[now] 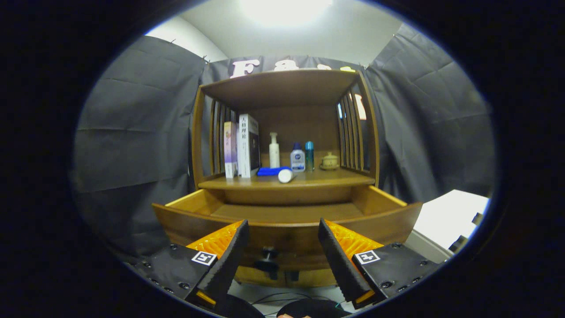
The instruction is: Pull open the drawer, take out the items inside it, and place them on the countertop above the cabinet.
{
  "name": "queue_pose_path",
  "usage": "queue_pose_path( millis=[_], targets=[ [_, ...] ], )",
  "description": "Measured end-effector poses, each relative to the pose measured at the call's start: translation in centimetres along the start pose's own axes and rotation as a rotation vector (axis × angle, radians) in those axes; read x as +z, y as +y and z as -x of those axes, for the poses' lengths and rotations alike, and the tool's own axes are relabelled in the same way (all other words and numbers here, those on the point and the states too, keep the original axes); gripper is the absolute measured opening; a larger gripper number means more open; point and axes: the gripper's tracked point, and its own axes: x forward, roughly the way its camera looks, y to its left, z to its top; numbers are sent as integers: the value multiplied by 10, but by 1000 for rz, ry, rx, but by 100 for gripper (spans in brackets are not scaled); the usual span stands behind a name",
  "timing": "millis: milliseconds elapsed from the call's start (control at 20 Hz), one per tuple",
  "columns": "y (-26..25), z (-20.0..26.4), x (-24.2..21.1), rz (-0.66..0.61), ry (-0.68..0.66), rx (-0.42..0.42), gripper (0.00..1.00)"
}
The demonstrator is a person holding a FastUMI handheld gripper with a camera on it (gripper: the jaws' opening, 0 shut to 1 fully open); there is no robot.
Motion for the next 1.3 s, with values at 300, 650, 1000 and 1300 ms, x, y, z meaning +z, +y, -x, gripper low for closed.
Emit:
queue_pose_path(
  millis=[300, 650, 1000, 1300],
  targets=[
    [-2, -23, -23, 11, 54, -57, 98],
    [-1, -38, -30, 50, 92, -99, 98],
    [-2, -45, -29, 23, 90, -92, 98],
    [3, -70, -18, -3, 74, -87, 98]
  ],
)
